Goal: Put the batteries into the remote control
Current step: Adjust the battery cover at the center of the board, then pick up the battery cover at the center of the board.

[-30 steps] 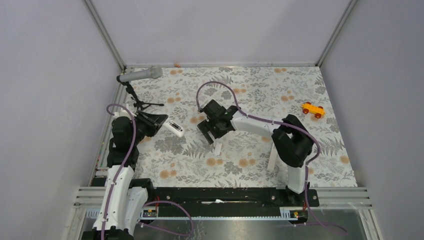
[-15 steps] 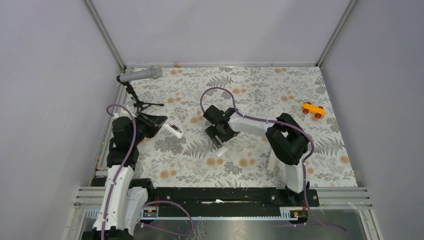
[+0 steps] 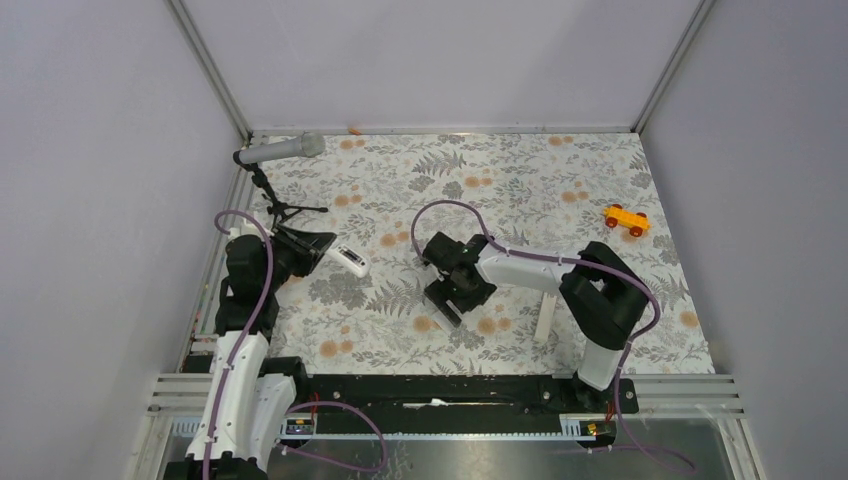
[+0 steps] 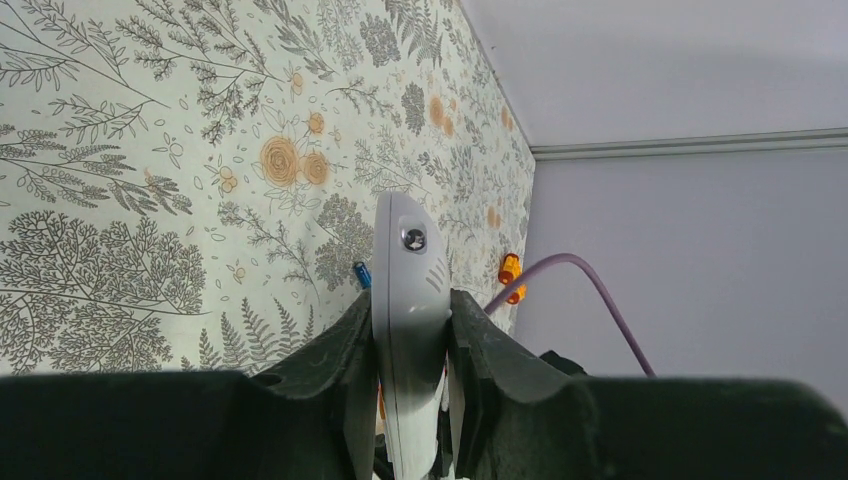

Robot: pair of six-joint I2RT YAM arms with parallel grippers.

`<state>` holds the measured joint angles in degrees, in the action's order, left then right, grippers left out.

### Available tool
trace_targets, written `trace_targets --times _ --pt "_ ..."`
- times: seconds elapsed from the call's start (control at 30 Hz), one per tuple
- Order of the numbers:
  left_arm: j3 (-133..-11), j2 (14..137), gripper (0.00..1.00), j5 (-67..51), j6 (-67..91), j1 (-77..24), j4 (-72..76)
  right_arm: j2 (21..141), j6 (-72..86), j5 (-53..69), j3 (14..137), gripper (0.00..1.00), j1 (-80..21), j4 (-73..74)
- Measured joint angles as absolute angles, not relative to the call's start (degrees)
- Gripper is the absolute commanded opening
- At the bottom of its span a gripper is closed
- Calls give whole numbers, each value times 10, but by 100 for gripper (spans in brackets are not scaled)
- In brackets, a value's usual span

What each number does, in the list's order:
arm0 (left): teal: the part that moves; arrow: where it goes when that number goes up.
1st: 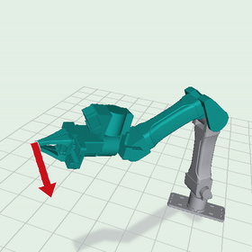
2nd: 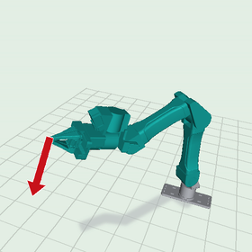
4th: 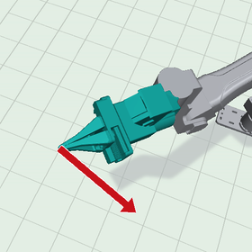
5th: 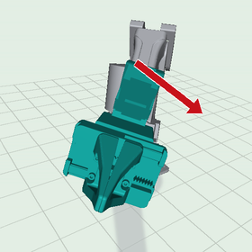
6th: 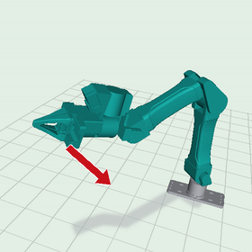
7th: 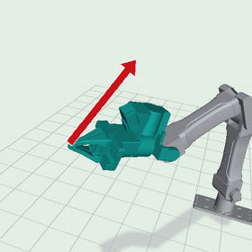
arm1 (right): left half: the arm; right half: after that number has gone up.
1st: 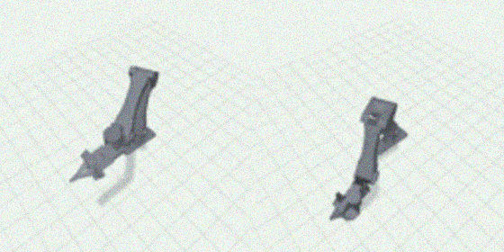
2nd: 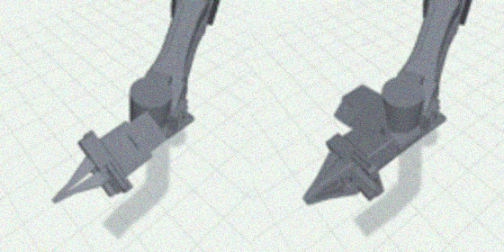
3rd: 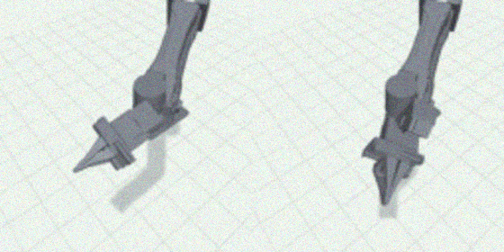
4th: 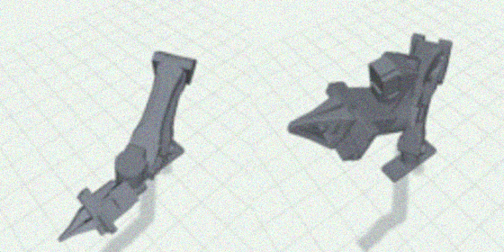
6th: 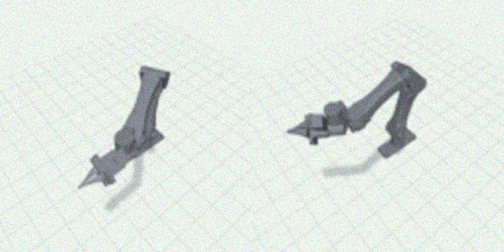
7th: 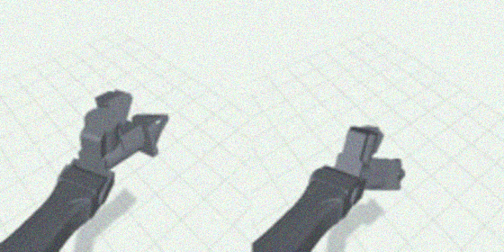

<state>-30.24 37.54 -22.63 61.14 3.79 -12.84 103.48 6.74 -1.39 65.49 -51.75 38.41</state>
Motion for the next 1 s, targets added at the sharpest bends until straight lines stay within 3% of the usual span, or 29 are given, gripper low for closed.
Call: trace_targets --times 0.4,1.0 --pt "-299 368 0 -222 611 39 -138 942 131 -39 656 81 -527 382" --pt "-309 388 0 -184 596 39 -201 1015 212 -5 640 67 -592 345"
